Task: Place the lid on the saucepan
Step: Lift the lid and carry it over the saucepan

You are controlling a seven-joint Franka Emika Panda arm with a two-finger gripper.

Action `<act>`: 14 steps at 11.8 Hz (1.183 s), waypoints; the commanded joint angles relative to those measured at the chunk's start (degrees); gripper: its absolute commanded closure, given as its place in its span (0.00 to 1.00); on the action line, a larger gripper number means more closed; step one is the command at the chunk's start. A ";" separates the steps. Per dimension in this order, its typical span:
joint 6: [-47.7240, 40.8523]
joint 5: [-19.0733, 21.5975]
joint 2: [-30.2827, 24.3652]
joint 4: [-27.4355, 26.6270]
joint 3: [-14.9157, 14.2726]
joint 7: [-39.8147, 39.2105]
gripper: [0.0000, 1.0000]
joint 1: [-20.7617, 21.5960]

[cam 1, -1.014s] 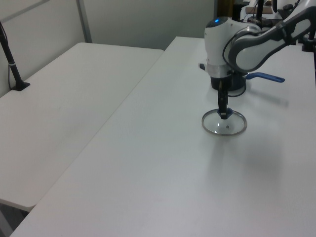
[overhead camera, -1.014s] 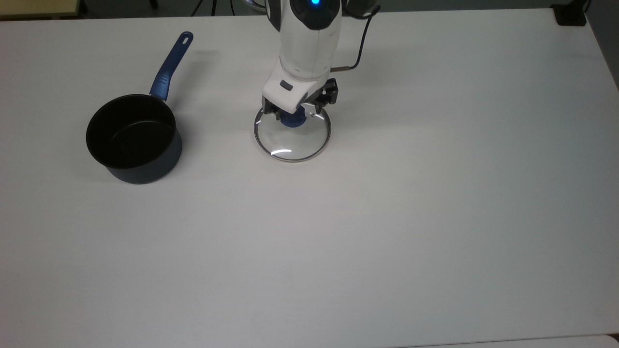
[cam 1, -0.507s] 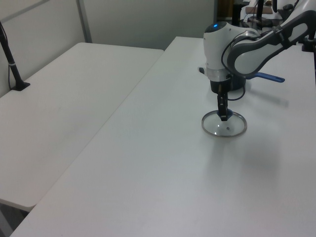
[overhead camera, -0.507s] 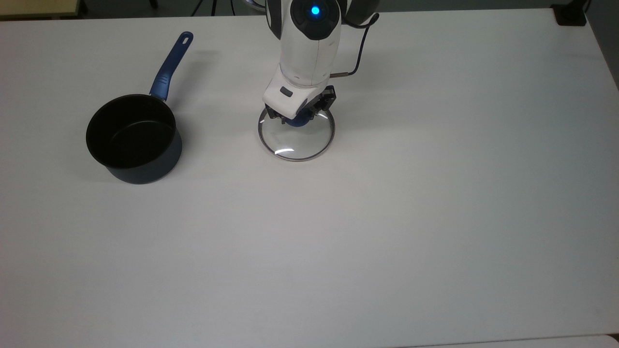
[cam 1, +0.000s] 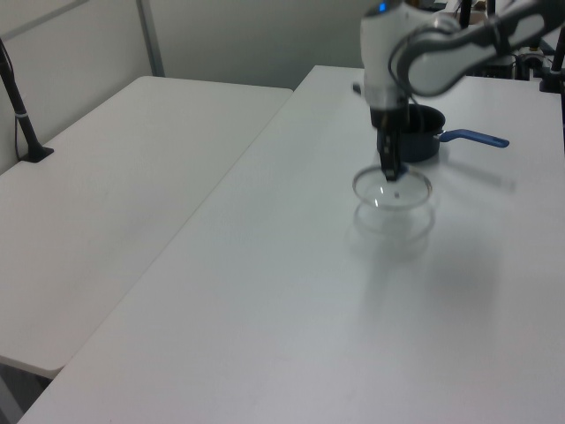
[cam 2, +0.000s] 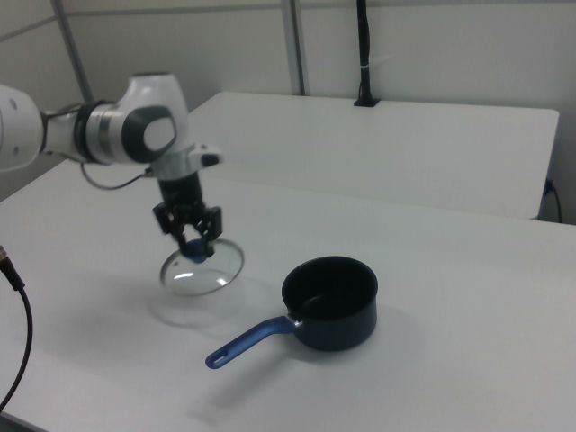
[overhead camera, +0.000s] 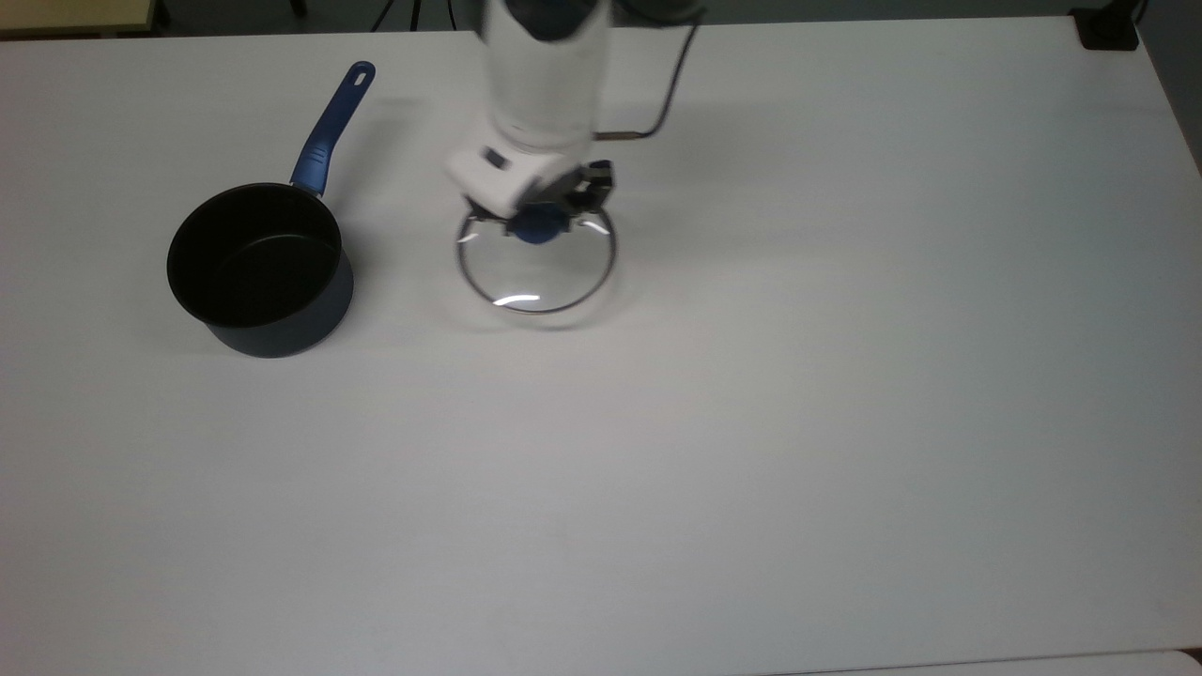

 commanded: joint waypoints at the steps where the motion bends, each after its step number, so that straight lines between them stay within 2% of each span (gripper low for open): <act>1: -5.62 0.69 -0.37 8.46 -0.31 -3.15 0.47 -6.99; 4: -6.07 0.17 1.91 14.70 -0.40 -11.58 0.47 -14.64; 7: -5.19 -0.19 4.72 15.86 -0.75 -16.60 0.47 -19.40; 14: -0.97 0.25 7.89 15.95 -1.54 -17.76 0.47 -22.57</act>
